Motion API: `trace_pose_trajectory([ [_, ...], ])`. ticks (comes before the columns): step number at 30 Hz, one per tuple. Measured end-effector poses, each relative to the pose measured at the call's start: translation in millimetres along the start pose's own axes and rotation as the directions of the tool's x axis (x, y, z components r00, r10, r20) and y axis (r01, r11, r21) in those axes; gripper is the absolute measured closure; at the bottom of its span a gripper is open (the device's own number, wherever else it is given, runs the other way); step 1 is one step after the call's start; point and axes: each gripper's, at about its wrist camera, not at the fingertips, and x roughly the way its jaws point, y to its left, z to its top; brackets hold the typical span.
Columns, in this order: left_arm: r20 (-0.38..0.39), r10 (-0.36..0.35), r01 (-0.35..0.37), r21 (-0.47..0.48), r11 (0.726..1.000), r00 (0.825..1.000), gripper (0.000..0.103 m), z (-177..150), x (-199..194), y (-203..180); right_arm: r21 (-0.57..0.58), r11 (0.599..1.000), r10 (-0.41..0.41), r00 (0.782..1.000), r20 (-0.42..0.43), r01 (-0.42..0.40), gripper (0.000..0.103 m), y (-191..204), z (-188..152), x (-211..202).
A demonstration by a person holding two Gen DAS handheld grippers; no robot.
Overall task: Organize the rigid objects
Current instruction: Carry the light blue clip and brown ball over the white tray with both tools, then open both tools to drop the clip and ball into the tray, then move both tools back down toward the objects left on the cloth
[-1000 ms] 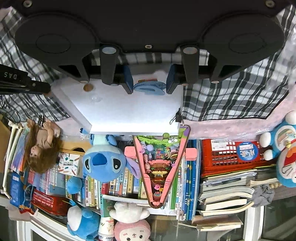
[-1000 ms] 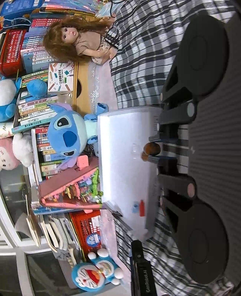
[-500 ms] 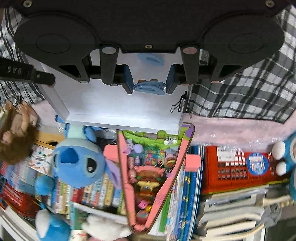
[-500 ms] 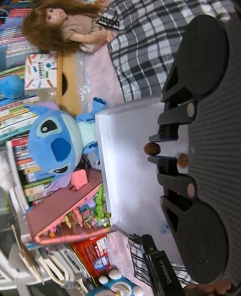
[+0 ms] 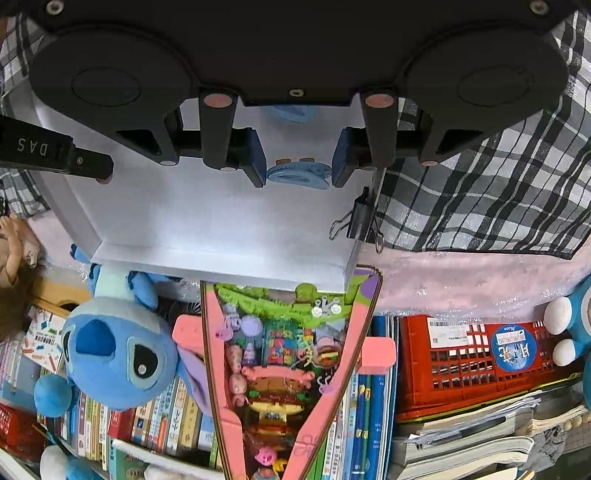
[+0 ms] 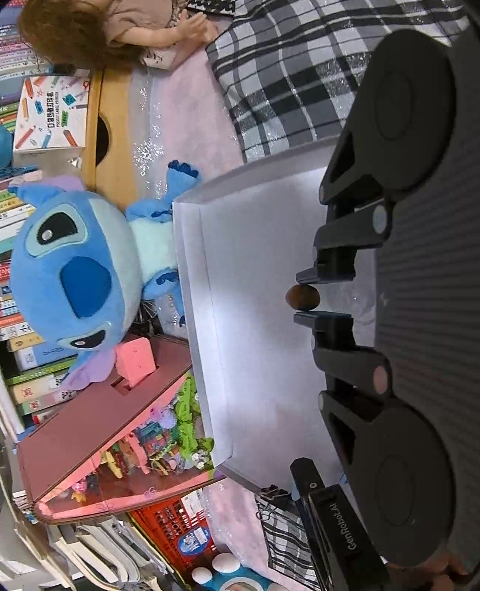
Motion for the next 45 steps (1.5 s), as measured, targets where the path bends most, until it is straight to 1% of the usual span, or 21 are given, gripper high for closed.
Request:
trace_pose_trajectory([
  [9,-0.016,0.007,-0.007,0.002,1.000,1.000,0.067,-4.1,6.0,-1.4,-0.025,1.000,0.001,1.000,-0.026,-0.002,0.084,4.4,-2.0,7.0],
  [20,-0.002,0.013,-0.013,0.022,1.000,1.000,0.066,-5.5,5.3,-3.8,-0.025,1.000,0.006,1.000,-0.025,-0.006,0.083,4.0,-2.5,8.8],
  [22,0.010,0.010,-0.010,0.024,1.000,1.000,0.063,-6.0,0.5,-2.9,-0.011,1.000,0.013,1.000,-0.019,-0.013,0.078,2.7,-2.9,6.7],
  [26,0.048,0.001,-0.004,0.050,0.999,0.999,0.051,-7.8,-15.5,-2.0,0.004,1.000,0.027,1.000,0.004,-0.027,0.077,-0.7,-3.0,-2.0],
  [27,0.053,-0.005,0.002,0.055,0.998,0.999,0.047,-8.8,-20.2,-1.6,0.005,1.000,0.030,1.000,0.009,-0.030,0.073,-1.4,-3.3,-4.8],
  [28,0.059,-0.012,0.009,0.059,0.998,0.998,0.045,-9.7,-25.4,-0.8,0.004,0.999,0.035,0.999,0.015,-0.035,0.066,-2.0,-4.0,-8.0],
  [30,0.077,-0.026,0.021,0.068,0.997,0.997,0.032,-13.6,-37.5,1.2,-0.005,0.999,0.050,0.998,0.029,-0.050,0.059,-3.0,-6.2,-16.6],
  [32,0.096,-0.037,0.029,0.082,0.996,0.995,0.030,-18.7,-49.6,2.8,-0.032,0.998,0.058,0.997,0.047,-0.056,0.056,-2.4,-10.2,-26.4],
  [34,0.109,-0.052,0.040,0.103,0.994,0.993,0.029,-24.8,-61.6,4.9,-0.062,0.996,0.069,0.996,0.065,-0.064,0.049,-1.9,-15.3,-37.3],
  [40,0.129,-0.092,0.073,0.144,0.987,0.987,0.025,-47.6,-96.3,10.6,-0.154,0.984,0.107,0.988,0.110,-0.089,0.040,0.3,-36.1,-70.9],
  [45,0.139,-0.116,0.090,0.181,0.979,0.983,0.023,-70.7,-121.1,13.4,-0.222,0.968,0.149,0.980,0.132,-0.117,0.034,2.6,-61.2,-97.5],
])
